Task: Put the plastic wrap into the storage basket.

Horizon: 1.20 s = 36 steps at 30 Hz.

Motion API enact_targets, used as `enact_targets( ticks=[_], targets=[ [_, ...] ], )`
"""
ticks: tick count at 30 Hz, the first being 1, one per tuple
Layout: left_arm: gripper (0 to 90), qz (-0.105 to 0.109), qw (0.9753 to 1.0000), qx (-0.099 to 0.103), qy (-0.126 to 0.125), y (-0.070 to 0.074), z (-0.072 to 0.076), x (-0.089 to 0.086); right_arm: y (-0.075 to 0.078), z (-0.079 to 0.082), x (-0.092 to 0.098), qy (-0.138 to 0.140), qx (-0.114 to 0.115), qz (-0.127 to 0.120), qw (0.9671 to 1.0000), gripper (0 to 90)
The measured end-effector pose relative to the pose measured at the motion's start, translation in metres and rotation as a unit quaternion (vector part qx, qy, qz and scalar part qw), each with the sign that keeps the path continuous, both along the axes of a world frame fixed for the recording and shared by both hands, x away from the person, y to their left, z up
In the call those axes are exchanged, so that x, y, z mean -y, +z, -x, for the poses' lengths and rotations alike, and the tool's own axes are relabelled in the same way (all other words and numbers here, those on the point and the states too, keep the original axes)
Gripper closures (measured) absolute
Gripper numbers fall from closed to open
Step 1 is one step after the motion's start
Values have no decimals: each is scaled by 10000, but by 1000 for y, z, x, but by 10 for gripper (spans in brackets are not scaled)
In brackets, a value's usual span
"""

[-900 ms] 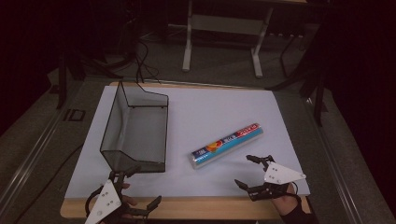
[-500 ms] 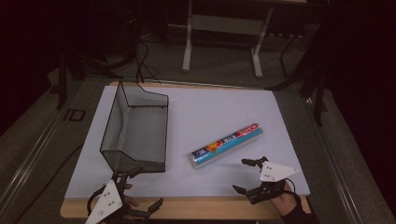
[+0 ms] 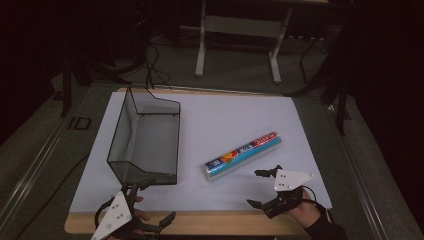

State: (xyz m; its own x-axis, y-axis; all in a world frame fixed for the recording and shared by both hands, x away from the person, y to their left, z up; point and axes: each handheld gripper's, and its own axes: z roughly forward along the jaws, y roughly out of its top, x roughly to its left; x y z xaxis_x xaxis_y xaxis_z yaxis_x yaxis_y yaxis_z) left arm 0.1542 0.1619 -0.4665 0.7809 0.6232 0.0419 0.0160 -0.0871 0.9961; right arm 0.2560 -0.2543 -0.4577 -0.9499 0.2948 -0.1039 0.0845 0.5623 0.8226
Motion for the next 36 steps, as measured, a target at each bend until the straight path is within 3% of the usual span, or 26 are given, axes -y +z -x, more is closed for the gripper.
enact_targets(
  ticks=[7, 9, 15, 20, 21, 23, 24, 30, 36],
  targets=[
    [12, -21, 10000, 34, 68, 0, -1, 0, 15, -18, -3, 266, -376, 111, 9989, 109],
    [12, -21, 10000, 34, 68, 0, -1, 0, 17, -20, -3, 296, -395, 61, 9988, 109],
    [13, -54, 9999, -8, 95, -1, -4, 0, 27, -36, -8, 156, -368, 418, 9983, 100],
    [12, -94, 9999, -17, 54, -2, -4, 1, 29, -48, -12, 264, -479, 614, 9966, 100],
    [13, -90, 9999, -16, 48, -2, -4, 1, 30, -54, -15, 320, -513, 859, 9945, 100],
    [13, -83, 10000, -21, 36, -2, -4, 1, 31, -57, -17, 296, -523, 991, 9933, 100],
    [13, -75, 10000, -27, 29, -2, -4, 1, 33, -63, -20, 310, -573, 1160, 9911, 100],
    [13, -65, 10000, -44, 14, -2, -4, 1, 38, -83, -23, 297, -568, 1403, 9880, 100],
    [12, -67, 10000, -63, -16, -2, -4, 1, 37, -97, -31, 314, -516, 1880, 9803, 100]
  ],
)
